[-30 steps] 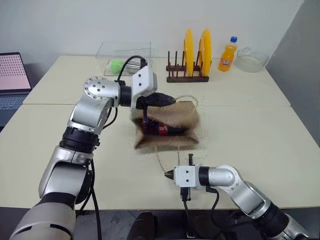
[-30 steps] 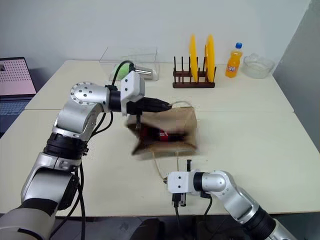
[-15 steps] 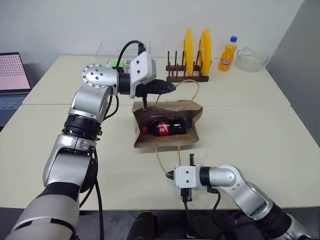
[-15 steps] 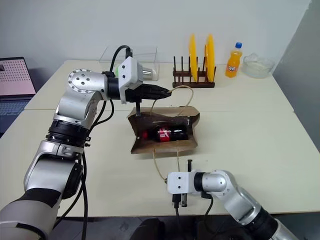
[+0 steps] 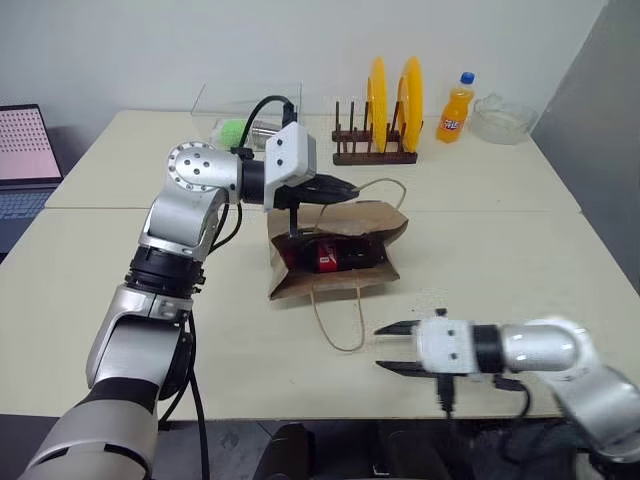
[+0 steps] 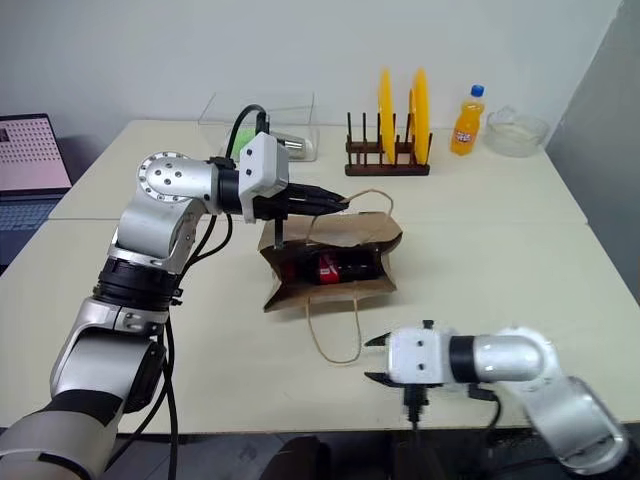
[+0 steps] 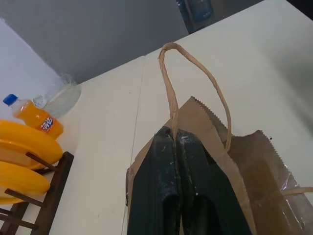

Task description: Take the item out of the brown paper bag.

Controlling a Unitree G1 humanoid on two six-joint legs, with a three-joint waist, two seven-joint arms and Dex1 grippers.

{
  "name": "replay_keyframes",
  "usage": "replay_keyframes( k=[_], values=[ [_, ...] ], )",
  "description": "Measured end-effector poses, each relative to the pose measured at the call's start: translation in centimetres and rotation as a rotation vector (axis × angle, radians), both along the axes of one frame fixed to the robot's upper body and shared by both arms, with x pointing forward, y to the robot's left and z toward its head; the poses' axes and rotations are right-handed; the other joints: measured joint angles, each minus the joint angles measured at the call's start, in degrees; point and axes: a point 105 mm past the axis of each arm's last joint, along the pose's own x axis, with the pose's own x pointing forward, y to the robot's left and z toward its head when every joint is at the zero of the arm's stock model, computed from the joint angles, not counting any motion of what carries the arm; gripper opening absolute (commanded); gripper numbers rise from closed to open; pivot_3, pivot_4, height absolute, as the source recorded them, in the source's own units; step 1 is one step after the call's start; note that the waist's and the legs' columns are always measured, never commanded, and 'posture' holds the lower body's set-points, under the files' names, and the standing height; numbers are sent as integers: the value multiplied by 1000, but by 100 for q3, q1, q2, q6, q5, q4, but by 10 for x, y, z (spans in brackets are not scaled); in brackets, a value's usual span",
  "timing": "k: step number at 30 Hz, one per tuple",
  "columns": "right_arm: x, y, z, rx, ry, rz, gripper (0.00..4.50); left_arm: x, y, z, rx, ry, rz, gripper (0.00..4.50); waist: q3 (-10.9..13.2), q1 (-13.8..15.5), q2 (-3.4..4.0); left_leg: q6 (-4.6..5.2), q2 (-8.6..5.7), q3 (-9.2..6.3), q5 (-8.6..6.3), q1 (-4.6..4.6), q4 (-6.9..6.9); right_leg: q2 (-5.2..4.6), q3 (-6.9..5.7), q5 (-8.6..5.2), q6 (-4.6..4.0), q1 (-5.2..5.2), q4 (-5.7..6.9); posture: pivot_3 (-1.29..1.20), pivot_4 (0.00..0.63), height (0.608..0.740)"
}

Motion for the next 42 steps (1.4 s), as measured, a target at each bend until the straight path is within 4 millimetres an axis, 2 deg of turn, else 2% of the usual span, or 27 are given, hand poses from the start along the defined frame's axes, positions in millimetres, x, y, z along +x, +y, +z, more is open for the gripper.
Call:
replay_keyframes(
  k=[2, 3, 5, 6, 7, 10, 12, 15, 17, 20, 25, 31, 38, 42],
  values=[
    [5, 4, 16, 61, 0, 9, 1933, -1, 1, 0, 0, -3, -1, 0, 0, -23, 0, 0, 1, 4, 0, 3, -1, 0, 4, 0, 0, 0, 2, 0, 150, 740],
    [14, 12, 28, 107, -35, 13, 1933, -1, 1, 0, 0, -4, -1, 0, 0, -53, 0, 0, 2, 7, 0, 8, -1, 1, 6, 1, -1, 0, 6, 0, 150, 740],
    [41, 29, 48, 168, -148, -8, 1933, -2, 0, 0, -6, -7, -7, 0, 0, -98, 0, 0, 1, 5, 0, 11, -4, 2, 5, 3, -3, 0, 10, 0, 150, 740],
    [54, 37, 52, 170, -190, -30, 1933, -1, 0, 1, -9, -7, -6, 0, 0, -110, 0, 0, 2, 5, 0, 13, -3, 3, 5, 3, -3, 0, 12, 0, 150, 740],
    [72, 46, 51, 155, -236, -70, 1933, -1, 0, 2, -11, -8, -6, 0, 1, -127, 1, -1, 2, 4, 1, 10, -5, 3, 5, 2, -4, -4, 13, 0, 150, 740],
    [96, 58, 41, 93, -294, -120, 1933, -1, 3, 5, -16, -15, 4, 0, 0, -119, 1, -8, 0, 4, 5, -22, 4, 0, 5, 12, -20, -33, 18, 0, 150, 740],
    [107, 66, 36, 46, -342, -135, 1933, 0, 5, 8, -24, -20, 12, 0, 0, -113, 0, -24, -7, 18, 14, -74, 50, -12, 12, 14, -23, -81, 64, 0, 150, 740],
    [123, 72, 29, -21, -394, -156, 1933, 1, 5, 8, -31, -21, 18, 0, 0, -122, 0, -25, -19, 24, 15, -103, 50, -24, 14, 14, -24, -105, 62, 0, 150, 740],
    [127, 75, 20, -67, -407, -153, 1933, 2, 6, 9, -37, -21, 25, 0, 0, -117, 0, -25, -20, 22, 14, -103, 50, -25, 13, 14, -24, -105, 62, 0, 150, 740],
    [128, 74, 7, -120, -401, -144, 2784, 4, 8, 10, -44, -16, 35, 0, 0, -116, 0, -7, -20, 19, 5, -101, 50, -24, 9, 14, -23, -105, 73, 0, 150, 740],
    [125, 74, 7, -154, -437, -144, 4468, 6, 10, 22, -64, -37, 46, 0, 0, -131, 0, -1, -17, 13, 3, -90, 50, -19, 4, 14, -24, -105, 91, 0, 150, 740],
    [126, 79, 3, -206, -460, -173, 4468, 7, 10, 25, -71, -34, 52, 0, 0, -139, 0, -3, -15, 14, 4, -84, 50, -17, 7, 14, -24, -102, 93, 0, 150, 740],
    [143, 85, 4, -243, -444, -224, 4468, 7, 10, 26, -81, -33, 51, 0, 0, -139, 1, -5, -16, 14, 5, -84, 50, -17, 7, 15, -25, -102, 91, 0, 150, 740],
    [150, 82, -5, -314, -415, -215, 4468, 7, 9, 27, -88, -36, 53, 0, 0, -140, 1, -5, -16, 15, 5, -84, 50, -18, 8, 15, -25, -102, 91, 0, 150, 740]
  ],
)
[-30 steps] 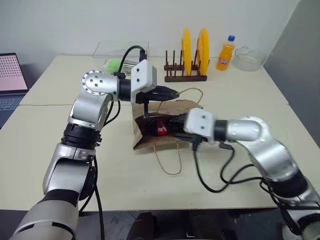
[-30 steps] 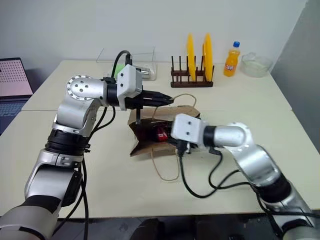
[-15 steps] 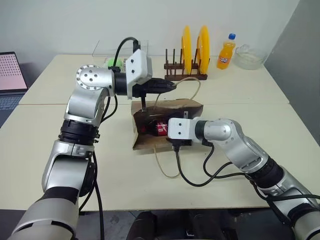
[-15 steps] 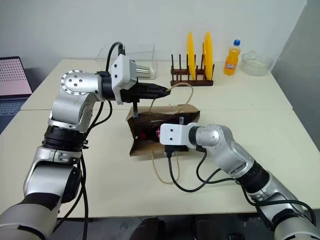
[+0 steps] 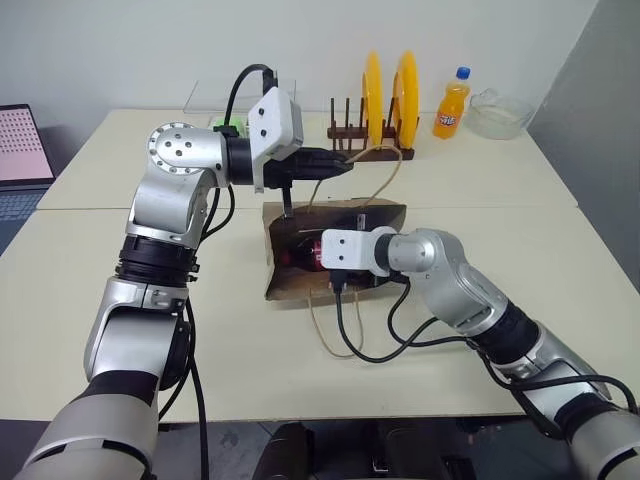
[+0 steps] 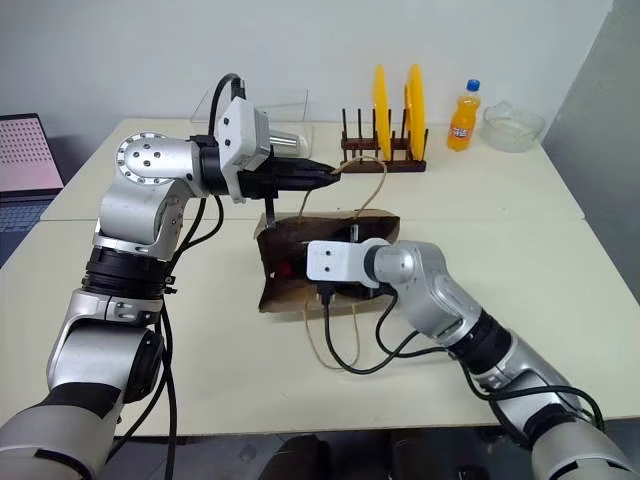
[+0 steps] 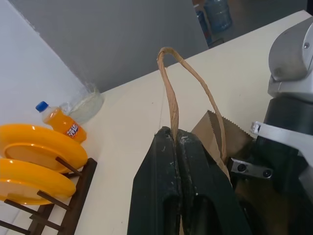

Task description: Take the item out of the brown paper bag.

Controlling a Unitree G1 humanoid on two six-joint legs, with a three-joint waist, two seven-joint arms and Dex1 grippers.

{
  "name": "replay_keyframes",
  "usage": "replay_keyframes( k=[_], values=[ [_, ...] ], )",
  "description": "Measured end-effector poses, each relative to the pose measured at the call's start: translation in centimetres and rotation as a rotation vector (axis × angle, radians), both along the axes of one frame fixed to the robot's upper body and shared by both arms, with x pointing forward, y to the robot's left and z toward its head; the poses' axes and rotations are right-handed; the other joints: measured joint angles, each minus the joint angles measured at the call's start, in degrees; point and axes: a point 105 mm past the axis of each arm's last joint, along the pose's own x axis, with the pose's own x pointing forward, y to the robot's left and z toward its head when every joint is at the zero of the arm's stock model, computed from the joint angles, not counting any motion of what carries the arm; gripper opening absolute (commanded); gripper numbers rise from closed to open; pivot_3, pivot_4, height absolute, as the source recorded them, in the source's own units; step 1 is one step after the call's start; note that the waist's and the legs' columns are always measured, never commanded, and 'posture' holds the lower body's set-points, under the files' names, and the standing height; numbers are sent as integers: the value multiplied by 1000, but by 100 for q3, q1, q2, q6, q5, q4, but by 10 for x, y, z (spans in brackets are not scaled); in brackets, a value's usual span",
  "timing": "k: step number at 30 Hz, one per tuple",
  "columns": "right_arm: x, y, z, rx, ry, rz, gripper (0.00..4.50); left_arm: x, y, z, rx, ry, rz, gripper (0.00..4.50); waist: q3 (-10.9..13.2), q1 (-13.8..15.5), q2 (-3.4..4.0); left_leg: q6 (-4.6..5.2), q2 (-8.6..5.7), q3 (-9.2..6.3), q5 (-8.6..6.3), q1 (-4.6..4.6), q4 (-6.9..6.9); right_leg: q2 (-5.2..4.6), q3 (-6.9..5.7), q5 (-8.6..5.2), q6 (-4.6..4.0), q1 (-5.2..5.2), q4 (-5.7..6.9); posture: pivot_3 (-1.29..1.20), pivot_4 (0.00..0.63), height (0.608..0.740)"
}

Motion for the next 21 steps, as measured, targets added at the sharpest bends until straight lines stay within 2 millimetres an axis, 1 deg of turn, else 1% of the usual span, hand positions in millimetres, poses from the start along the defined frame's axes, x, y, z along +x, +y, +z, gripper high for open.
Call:
replay_keyframes(
  k=[3, 8, 12, 15, 16, 18, 21],
  values=[
    [5, 2, -12, -50, 41, 2, 4468, -1, -1, 0, -4, 0, -4, 0, 0, -8, 0, 0, 0, 0, 0, 0, 0, 0, 0, 0, 0, 0, 2, 0, 150, 740],
    [19, 6, -11, -108, 28, 0, 4468, -2, -3, 1, -7, -8, -12, 0, 0, -10, 0, 0, 0, 0, 0, 1, 0, 0, 0, 0, -1, 0, 2, 0, 150, 740],
    [24, 5, -18, -133, 45, -3, 4468, -2, -3, 1, -7, -7, -13, 0, 0, -10, 0, -3, 0, 1, 2, 1, 0, 0, 1, 1, -1, 0, 2, 0, 150, 740],
    [26, 6, -20, -151, 45, 2, 3878, -2, -3, 1, -6, -8, -13, 0, 0, -11, 0, -2, 0, 0, 1, 2, 0, 0, 1, 1, -1, 0, 3, 0, 150, 740],
    [26, 6, -21, -157, 43, 3, 3484, -2, -3, 1, -6, -8, -13, 0, 0, -10, 0, -2, 0, 0, 1, 2, 0, 0, 1, 1, -1, 0, 3, 0, 150, 740],
    [26, 7, -21, -160, 38, 8, 3033, -2, -3, 1, -6, -8, -13, 0, 0, -11, 0, -3, 0, 1, 2, 2, 0, 0, 1, 1, -1, 0, 3, 0, 150, 740],
    [26, 7, -21, -163, 30, 13, 3009, -3, -3, 1, -6, -11, -14, 0, 0, -12, 1, -2, 0, 0, 1, 4, 0, 0, 1, 1, -1, 0, 4, 0, 150, 740]
  ],
)
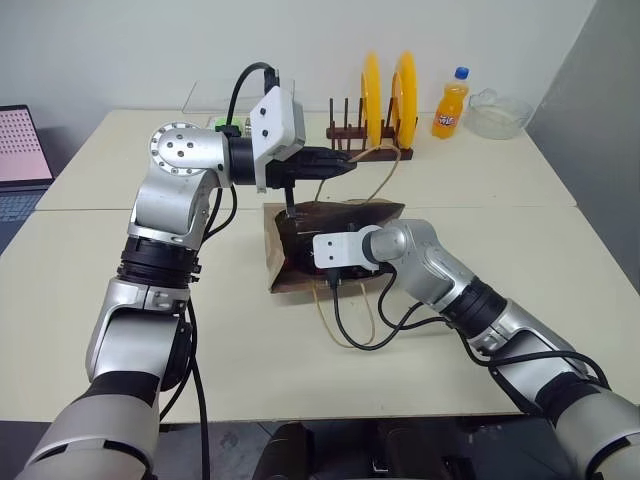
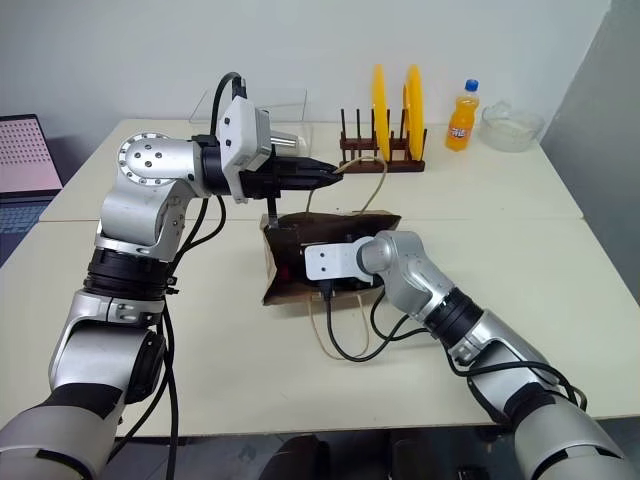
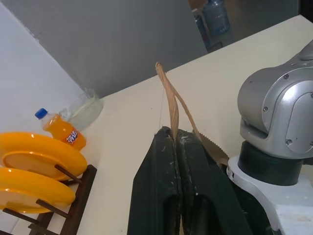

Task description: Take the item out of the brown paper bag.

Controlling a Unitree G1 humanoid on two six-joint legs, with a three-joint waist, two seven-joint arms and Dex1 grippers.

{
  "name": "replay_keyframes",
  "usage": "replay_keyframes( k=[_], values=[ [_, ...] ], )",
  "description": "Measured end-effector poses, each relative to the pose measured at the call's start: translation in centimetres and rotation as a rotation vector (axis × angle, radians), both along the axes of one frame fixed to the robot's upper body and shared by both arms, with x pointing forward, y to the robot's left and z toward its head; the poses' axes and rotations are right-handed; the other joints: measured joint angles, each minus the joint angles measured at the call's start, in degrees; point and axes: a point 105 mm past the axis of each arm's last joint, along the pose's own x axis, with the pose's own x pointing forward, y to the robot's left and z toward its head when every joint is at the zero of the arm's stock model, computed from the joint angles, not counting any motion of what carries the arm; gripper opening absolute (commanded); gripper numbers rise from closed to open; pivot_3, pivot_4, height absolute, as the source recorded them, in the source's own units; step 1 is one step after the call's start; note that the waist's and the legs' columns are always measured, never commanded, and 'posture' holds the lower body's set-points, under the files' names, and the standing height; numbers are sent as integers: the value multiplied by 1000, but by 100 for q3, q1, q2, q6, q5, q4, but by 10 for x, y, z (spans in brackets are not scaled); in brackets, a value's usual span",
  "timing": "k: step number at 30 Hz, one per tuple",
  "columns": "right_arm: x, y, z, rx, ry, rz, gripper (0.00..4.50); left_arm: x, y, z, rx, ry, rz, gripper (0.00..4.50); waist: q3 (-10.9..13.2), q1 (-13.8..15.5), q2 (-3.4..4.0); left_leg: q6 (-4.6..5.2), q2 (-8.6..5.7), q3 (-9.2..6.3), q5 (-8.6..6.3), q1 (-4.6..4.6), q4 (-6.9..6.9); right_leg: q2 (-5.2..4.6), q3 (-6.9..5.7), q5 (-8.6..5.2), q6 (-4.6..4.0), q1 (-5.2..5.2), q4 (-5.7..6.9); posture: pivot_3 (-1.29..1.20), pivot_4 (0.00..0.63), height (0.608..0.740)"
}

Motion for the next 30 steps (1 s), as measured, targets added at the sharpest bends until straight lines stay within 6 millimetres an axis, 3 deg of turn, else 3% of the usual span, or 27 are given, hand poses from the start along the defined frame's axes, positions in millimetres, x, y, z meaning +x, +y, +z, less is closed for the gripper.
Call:
replay_keyframes(
  k=[6, 13, 17, 25, 30],
  values=[
    [-4, -2, 5, 2, -20, 22, 3009, 0, 1, -3, 17, -21, 4, 0, 1, 2, 1, -3, 0, 0, 1, -3, 0, 0, 0, 0, 0, -2, -2, 0, 150, 740],
    [-21, -7, 39, 56, -55, 58, 3009, 5, 5, -10, 51, -50, 25, 0, 1, 4, 1, 0, 0, -1, 0, -11, -1, 0, -1, 0, 0, -7, -4, 0, 150, 740],
    [-29, -9, 48, 71, -53, 65, 3009, 9, 8, -14, 64, -51, 42, 0, 1, 4, 1, 3, 0, -2, -2, -10, -1, 0, -2, 0, 0, -7, -2, 0, 150, 740],
    [-61, -5, 76, 188, 3, 170, 3009, 16, 12, -21, 76, -49, 63, 0, 1, 5, 1, 3, -1, -3, -2, -13, -1, -1, -3, 0, 0, -8, -6, 0, 150, 740],
    [-77, -14, 95, 287, 50, 223, 3009, 20, 15, -25, 89, -46, 77, 0, 1, 6, 1, 6, -1, -5, -3, -12, 0, -1, -5, 0, 0, -6, -4, 0, 150, 740]
  ],
)
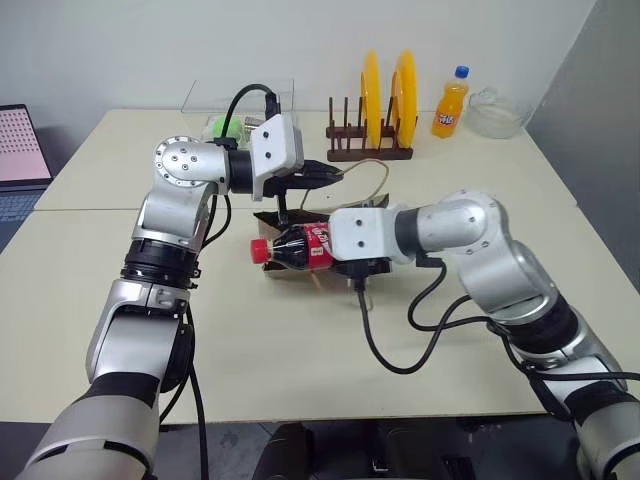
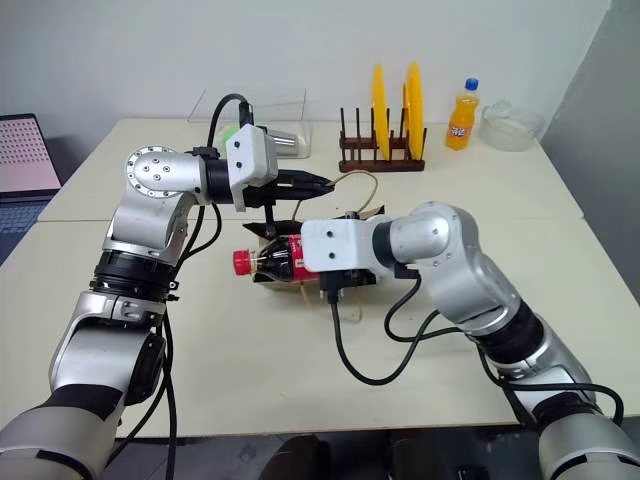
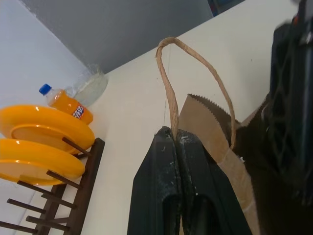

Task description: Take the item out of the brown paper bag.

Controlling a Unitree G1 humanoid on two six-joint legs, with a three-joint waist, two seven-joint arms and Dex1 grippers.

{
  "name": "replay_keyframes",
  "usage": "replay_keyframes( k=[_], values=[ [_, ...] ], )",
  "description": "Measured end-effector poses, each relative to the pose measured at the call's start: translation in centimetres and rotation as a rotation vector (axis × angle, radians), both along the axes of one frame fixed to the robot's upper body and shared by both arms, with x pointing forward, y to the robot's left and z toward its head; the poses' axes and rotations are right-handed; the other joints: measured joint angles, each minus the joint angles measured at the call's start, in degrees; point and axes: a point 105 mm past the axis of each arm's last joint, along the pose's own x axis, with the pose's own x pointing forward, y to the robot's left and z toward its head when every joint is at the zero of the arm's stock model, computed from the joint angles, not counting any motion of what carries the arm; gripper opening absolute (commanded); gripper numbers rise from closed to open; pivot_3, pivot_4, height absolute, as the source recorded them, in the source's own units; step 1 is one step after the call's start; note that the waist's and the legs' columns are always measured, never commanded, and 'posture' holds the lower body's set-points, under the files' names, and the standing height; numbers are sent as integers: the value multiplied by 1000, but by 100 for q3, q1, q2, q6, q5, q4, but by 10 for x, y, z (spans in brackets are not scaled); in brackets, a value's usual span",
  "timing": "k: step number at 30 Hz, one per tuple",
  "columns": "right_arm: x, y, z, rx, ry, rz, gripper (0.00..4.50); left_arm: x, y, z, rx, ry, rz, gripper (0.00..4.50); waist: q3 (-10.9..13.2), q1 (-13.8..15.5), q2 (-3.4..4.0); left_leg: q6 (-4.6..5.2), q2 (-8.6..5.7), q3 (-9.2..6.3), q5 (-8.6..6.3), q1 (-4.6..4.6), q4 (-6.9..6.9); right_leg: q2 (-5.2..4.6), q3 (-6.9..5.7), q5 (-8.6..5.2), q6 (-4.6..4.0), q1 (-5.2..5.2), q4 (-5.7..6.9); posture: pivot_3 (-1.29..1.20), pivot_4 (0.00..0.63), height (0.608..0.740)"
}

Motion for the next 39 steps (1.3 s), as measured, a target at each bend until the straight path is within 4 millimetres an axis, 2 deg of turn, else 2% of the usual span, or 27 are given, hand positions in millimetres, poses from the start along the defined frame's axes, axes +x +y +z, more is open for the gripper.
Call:
replay_keyframes(
  k=[4, 9, 12, 14, 15, 16, 18, 20, 24, 26, 29, 32, 38, 39],
  values=[
    [-10, -7, 14, 102, 75, 45, 3009, 1, 0, -2, 8, -3, 3, 0, 0, 1, 0, 0, 0, -1, 0, 0, 0, 0, -1, 0, 0, 0, 1, 0, 150, 740],
    [-24, -23, 52, 314, 113, 64, 3009, 3, -6, -9, 24, 3, -5, 0, 0, 14, 0, 1, -2, 0, 0, -3, 0, -4, -1, 0, 0, 0, -1, 0, 150, 740],
    [-15, -52, 68, 355, 68, -57, 3009, 3, -7, -10, 30, 2, -7, 0, 0, 19, 0, 3, -5, 1, -1, -3, 0, -6, 0, 0, 0, 1, -1, 0, 150, 740],
    [-7, -81, 78, 371, 12, -175, 3009, 3, -7, -10, 31, 1, -7, 0, 0, 44, 0, 3, -5, 0, -2, -3, -1, -6, -2, 0, 0, 3, -3, 0, 150, 740],
    [-2, -104, 76, 354, -14, -263, 3009, 3, -7, -10, 33, 0, -10, 0, 0, 81, -1, 4, -5, -1, -2, -2, -1, -6, -6, 0, 1, 7, -5, 0, 150, 740],
    [3, -119, 72, 346, -14, -330, 3009, 3, -6, -10, 35, -1, -5, 0, 0, 96, -1, 4, -4, 1, -2, -2, -1, -6, -5, 0, 1, 8, -8, 0, 150, 740],
    [15, -158, 49, 306, 7, -491, 3009, 4, -5, -10, 35, -2, -5, 0, 0, 130, -1, 4, -6, 10, -2, -3, -2, -7, 2, 0, 1, 8, -8, 0, 150, 740],
    [24, -178, 28, 285, 52, -582, 3009, 4, -6, -11, 35, 0, -5, 0, 1, 121, 0, 5, -5, 21, -2, 0, -2, -7, 13, 0, 1, 4, -3, 0, 150, 740],
    [34, -206, -2, 171, 76, -672, 3009, 4, -7, -10, 35, -5, -9, 0, 3, 69, 4, 5, 4, 22, -2, 9, -3, 0, 11, 0, 1, 6, 1, 0, 150, 740],
    [43, -213, -19, 116, 77, -694, 3009, 4, -7, -10, 34, -5, -10, 0, 3, 31, 4, 5, 7, 25, -2, 17, -3, 3, 13, -1, 1, 11, 1, 0, 150, 740],
    [55, -226, -56, 17, 135, -732, 3009, 4, -8, -9, 34, -7, -12, 0, 3, 11, 4, 5, 7, 30, -2, 28, -3, 4, 17, -1, 2, 20, -1, 0, 150, 740],
    [58, -225, -93, -5, 268, -743, 3009, 4, -7, -9, 34, -6, -11, 0, 4, 0, 6, 4, 8, 31, -1, 27, -5, 4, 18, -1, 1, 18, 0, 0, 150, 740],
    [65, -223, -92, -59, 289, -714, 3009, 3, -8, -9, 34, -6, -11, 0, 6, -5, 9, 4, 9, 29, -1, 31, -4, 5, 17, -1, 1, 23, -2, 0, 150, 740],
    [65, -224, -92, -71, 287, -709, 3359, 3, -8, -9, 34, -6, -11, 0, 6, -5, 9, 4, 9, 29, -1, 33, -4, 5, 17, -1, 2, 26, -2, 0, 150, 740]
  ],
)
